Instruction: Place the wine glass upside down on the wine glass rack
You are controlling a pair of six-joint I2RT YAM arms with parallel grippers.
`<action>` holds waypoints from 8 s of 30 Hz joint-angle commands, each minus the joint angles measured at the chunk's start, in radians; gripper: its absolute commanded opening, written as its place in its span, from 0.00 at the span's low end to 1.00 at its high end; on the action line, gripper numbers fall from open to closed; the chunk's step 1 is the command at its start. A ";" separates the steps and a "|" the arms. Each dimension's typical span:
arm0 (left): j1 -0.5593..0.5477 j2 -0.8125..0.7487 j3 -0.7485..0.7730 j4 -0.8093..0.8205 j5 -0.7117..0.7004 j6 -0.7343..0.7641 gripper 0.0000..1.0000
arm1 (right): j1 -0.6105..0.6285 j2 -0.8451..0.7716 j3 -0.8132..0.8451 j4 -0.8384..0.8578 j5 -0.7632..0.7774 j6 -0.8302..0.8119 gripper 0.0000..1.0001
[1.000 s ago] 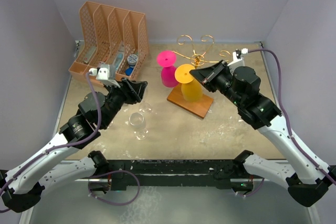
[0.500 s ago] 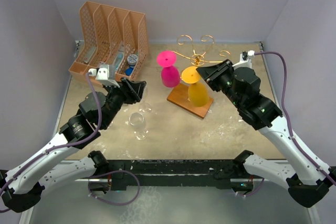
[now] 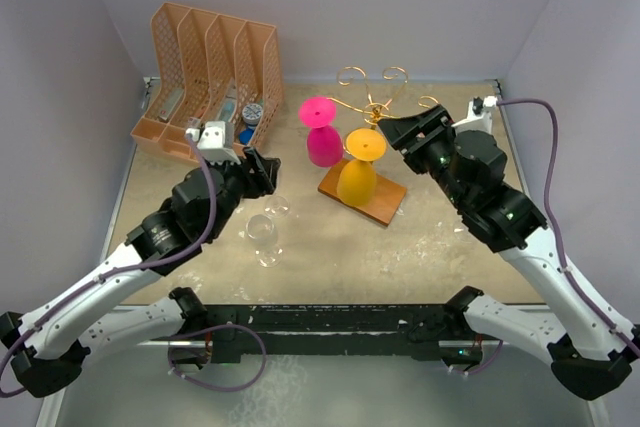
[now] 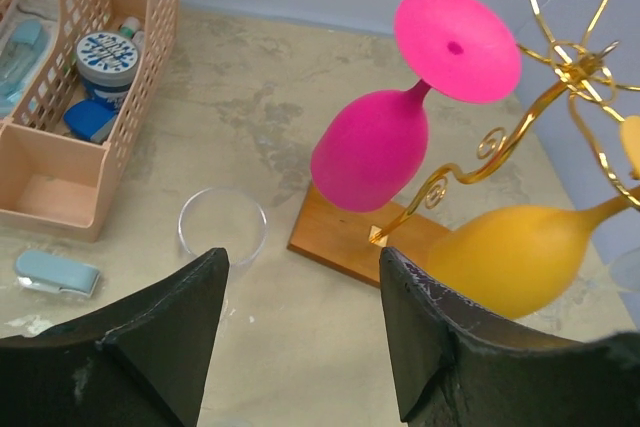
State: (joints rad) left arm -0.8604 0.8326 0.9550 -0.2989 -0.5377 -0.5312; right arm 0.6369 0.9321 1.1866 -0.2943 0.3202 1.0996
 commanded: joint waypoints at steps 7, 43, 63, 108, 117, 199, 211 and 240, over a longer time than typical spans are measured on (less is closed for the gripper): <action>0.003 0.192 0.170 -0.153 -0.061 -0.003 0.59 | 0.000 -0.116 0.070 0.144 0.089 -0.260 0.69; 0.171 0.507 0.324 -0.290 0.100 -0.006 0.00 | 0.001 -0.054 0.071 0.344 -0.107 -0.287 0.62; 0.169 0.022 0.385 -0.152 0.045 0.070 0.00 | 0.017 0.121 0.098 0.614 -0.362 -0.201 0.57; 0.170 -0.306 0.160 0.454 0.246 0.047 0.00 | 0.406 0.717 0.640 0.583 0.069 0.296 0.40; 0.169 -0.320 0.162 0.427 0.252 0.030 0.00 | 0.377 0.718 0.639 0.616 0.071 0.321 0.33; 0.169 0.074 0.407 0.057 0.906 0.192 0.09 | 0.337 0.290 0.185 0.838 -0.663 -0.753 0.00; 0.169 0.054 0.381 0.077 0.685 0.199 0.00 | 0.336 0.242 0.154 0.824 -0.591 -0.691 0.52; 0.433 0.512 0.508 0.430 0.614 0.431 0.00 | 0.336 0.032 0.048 0.798 -0.365 -0.646 0.70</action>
State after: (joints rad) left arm -0.5060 1.3163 1.3983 -0.0570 -0.1612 -0.0925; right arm 0.9688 0.9859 1.2057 0.4728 -0.0906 0.4541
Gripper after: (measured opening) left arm 0.078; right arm 0.703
